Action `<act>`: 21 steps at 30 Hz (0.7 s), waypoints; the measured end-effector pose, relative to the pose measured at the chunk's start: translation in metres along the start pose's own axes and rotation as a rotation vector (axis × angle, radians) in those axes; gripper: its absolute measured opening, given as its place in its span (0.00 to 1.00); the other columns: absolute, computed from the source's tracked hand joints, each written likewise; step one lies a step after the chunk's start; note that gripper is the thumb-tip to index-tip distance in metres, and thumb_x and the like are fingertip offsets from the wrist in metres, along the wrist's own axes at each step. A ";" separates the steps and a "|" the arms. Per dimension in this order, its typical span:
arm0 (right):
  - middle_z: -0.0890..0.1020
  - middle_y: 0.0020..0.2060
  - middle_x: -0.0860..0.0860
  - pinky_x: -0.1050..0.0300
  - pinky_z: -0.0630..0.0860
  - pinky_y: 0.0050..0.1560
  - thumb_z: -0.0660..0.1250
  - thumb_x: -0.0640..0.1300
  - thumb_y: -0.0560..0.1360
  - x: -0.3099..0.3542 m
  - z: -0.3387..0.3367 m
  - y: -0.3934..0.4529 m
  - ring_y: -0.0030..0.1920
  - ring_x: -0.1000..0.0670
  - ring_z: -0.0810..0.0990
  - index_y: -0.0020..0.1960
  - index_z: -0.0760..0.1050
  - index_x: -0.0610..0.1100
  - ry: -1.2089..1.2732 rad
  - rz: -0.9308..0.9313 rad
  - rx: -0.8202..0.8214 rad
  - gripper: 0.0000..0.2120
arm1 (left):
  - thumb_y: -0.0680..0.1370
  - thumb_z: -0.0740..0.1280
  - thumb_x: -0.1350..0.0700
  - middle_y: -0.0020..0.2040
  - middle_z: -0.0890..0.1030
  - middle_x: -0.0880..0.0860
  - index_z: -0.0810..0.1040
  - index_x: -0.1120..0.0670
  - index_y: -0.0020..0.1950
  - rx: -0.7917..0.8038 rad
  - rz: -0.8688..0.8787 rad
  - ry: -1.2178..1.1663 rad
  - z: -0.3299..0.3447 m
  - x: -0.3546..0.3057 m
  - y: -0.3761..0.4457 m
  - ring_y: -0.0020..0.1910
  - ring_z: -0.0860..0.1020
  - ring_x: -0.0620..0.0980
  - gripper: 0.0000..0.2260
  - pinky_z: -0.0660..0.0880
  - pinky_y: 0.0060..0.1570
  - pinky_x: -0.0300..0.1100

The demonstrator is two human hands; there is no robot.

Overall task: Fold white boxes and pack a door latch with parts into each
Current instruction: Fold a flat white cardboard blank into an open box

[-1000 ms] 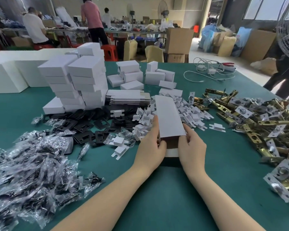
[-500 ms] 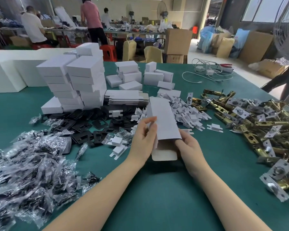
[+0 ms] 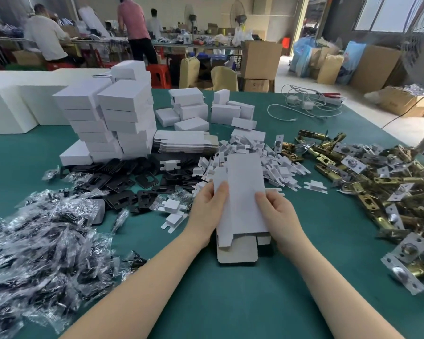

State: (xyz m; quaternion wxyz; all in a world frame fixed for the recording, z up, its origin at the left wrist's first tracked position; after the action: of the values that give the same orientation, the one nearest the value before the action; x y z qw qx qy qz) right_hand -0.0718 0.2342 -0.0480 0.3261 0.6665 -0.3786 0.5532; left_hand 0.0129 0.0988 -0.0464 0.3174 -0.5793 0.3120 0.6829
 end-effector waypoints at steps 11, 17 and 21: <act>0.66 0.27 0.54 0.67 0.64 0.28 0.58 0.50 0.82 0.012 0.004 -0.004 0.27 0.59 0.65 0.33 0.62 0.45 -0.242 -0.156 -0.234 0.20 | 0.83 0.60 0.50 0.28 0.64 0.45 0.60 0.49 0.35 -0.134 0.329 0.585 0.004 -0.007 -0.006 0.28 0.65 0.40 0.17 0.62 0.29 0.35; 0.73 0.31 0.47 0.65 0.64 0.30 0.55 0.51 0.83 0.008 0.002 -0.004 0.31 0.52 0.66 0.38 0.67 0.40 -0.349 -0.162 -0.165 0.20 | 0.82 0.61 0.54 0.29 0.65 0.44 0.64 0.50 0.37 -0.127 0.305 0.468 0.002 -0.002 -0.005 0.28 0.64 0.40 0.15 0.62 0.30 0.35; 0.70 0.31 0.51 0.66 0.64 0.29 0.54 0.51 0.83 0.011 -0.003 -0.004 0.29 0.57 0.66 0.36 0.65 0.44 -0.233 -0.160 -0.303 0.20 | 0.83 0.60 0.55 0.31 0.74 0.38 0.72 0.40 0.59 0.002 0.270 0.370 0.004 0.000 -0.008 0.28 0.69 0.39 0.10 0.66 0.31 0.30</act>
State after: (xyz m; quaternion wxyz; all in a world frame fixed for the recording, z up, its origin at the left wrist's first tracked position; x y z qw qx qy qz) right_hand -0.0689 0.2373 -0.0365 0.4196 0.6974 -0.4385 0.3812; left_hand 0.0164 0.1067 -0.0466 0.1609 -0.6475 0.4402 0.6009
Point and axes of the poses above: each hand's wrist, its own y-axis towards the middle knuckle, its own z-axis out of the palm, x = y × z, the point moved 3 cm from there along y, towards the middle knuckle
